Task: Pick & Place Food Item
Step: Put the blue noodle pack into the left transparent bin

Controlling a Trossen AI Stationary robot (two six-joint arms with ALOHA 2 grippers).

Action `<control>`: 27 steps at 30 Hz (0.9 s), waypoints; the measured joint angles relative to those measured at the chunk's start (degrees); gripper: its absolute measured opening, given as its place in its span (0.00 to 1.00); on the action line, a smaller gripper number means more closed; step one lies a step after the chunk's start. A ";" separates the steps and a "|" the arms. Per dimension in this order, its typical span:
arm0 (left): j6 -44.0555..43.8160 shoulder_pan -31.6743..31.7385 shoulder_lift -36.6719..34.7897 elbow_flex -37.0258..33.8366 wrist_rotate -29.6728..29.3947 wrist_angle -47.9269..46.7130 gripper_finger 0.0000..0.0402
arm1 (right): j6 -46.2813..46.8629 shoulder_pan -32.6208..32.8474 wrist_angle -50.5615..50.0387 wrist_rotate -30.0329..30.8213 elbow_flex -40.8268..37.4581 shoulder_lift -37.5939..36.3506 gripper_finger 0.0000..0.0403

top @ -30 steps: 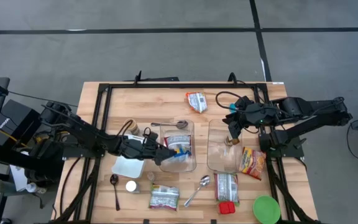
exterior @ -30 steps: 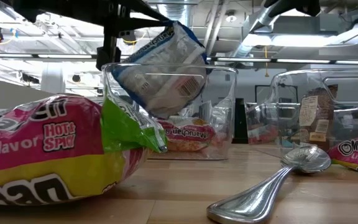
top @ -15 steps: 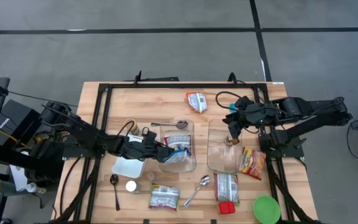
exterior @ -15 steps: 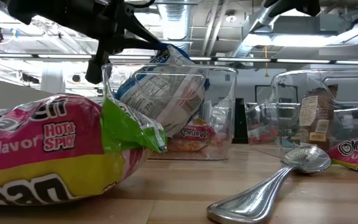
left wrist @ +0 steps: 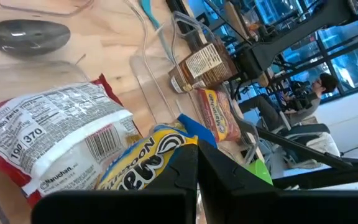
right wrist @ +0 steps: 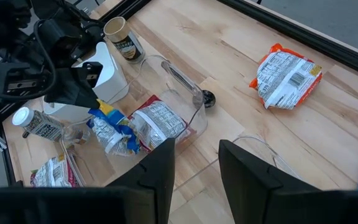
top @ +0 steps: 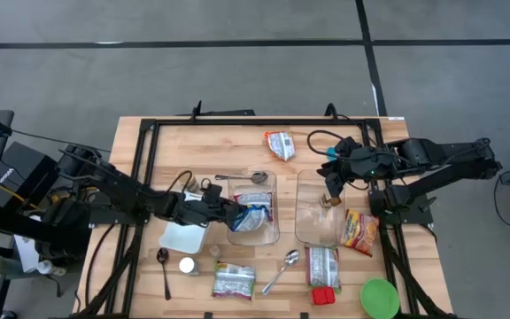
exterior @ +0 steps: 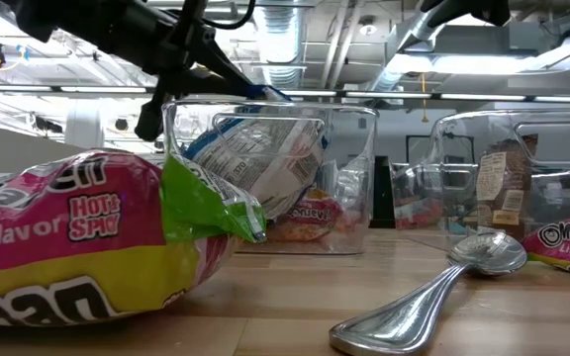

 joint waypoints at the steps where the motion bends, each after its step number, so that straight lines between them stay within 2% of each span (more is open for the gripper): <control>1: 0.02 0.21 0.00 -0.01 1.15 0.04 0.00 | 0.00 0.02 0.00 -0.01 0.00 0.00 0.29; 6: 0.07 0.25 0.00 -0.02 7.72 0.06 0.00 | 0.00 0.02 0.00 -0.01 0.00 0.00 0.29; 15: 0.16 0.22 0.00 -0.07 12.83 1.48 0.03 | 0.00 0.02 0.00 -0.01 0.00 0.00 0.29; 19: 0.16 0.22 0.00 -0.07 15.20 0.71 0.11 | 0.00 0.02 -0.02 -0.01 0.00 0.00 0.29; 27: 0.32 0.20 -0.02 -0.07 15.74 1.17 0.30 | 0.00 0.01 -0.02 -0.01 0.00 0.00 0.29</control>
